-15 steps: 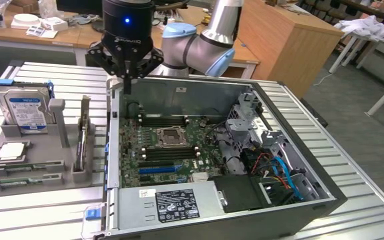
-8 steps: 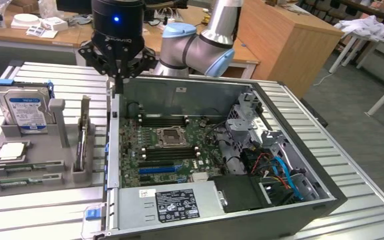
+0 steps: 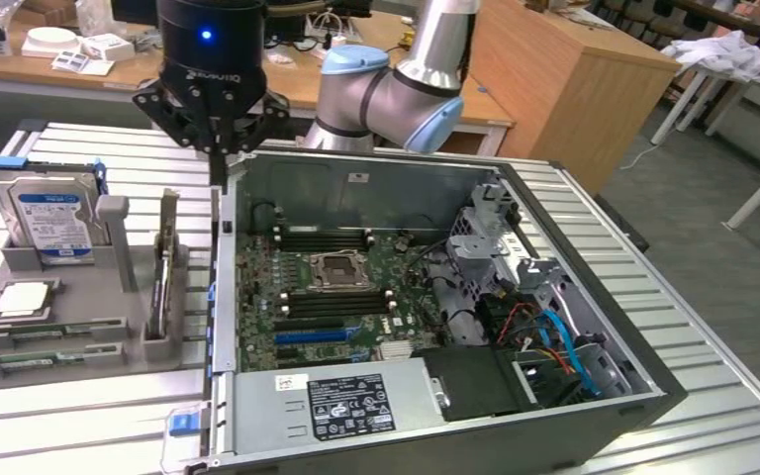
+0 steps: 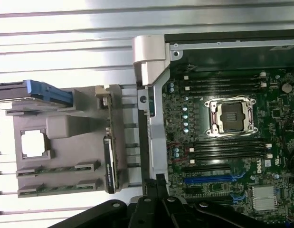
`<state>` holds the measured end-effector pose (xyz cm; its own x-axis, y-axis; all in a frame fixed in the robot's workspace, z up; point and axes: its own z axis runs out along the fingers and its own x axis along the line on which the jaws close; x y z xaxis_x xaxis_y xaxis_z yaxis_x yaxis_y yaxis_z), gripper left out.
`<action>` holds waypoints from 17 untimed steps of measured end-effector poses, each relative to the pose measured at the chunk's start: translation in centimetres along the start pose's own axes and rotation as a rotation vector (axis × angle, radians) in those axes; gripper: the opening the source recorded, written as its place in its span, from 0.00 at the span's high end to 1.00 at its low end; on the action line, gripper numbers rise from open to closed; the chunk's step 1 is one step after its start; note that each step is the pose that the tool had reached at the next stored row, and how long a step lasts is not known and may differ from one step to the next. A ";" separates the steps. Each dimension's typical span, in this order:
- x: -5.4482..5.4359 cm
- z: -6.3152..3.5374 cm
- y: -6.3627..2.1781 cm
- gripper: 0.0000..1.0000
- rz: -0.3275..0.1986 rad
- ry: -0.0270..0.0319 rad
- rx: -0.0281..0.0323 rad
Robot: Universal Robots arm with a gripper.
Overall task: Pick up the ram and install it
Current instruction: 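Reach for the ram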
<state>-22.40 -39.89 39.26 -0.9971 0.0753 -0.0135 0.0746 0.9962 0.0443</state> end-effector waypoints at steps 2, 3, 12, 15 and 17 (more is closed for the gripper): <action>0.5 -0.01 -0.04 0.89 0.000 0.0001 0.0000; 0.7 -0.01 -0.06 0.89 0.000 0.0002 0.0000; 2.8 -0.04 -0.21 0.89 0.000 0.0011 0.0000; 3.5 -0.04 -0.26 0.89 0.000 0.0014 0.0001; 3.9 -0.05 -0.29 0.89 0.000 0.0017 0.0001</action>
<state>-26.29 -39.89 39.24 -0.9971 0.0753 -0.0118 0.0747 0.9962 0.0442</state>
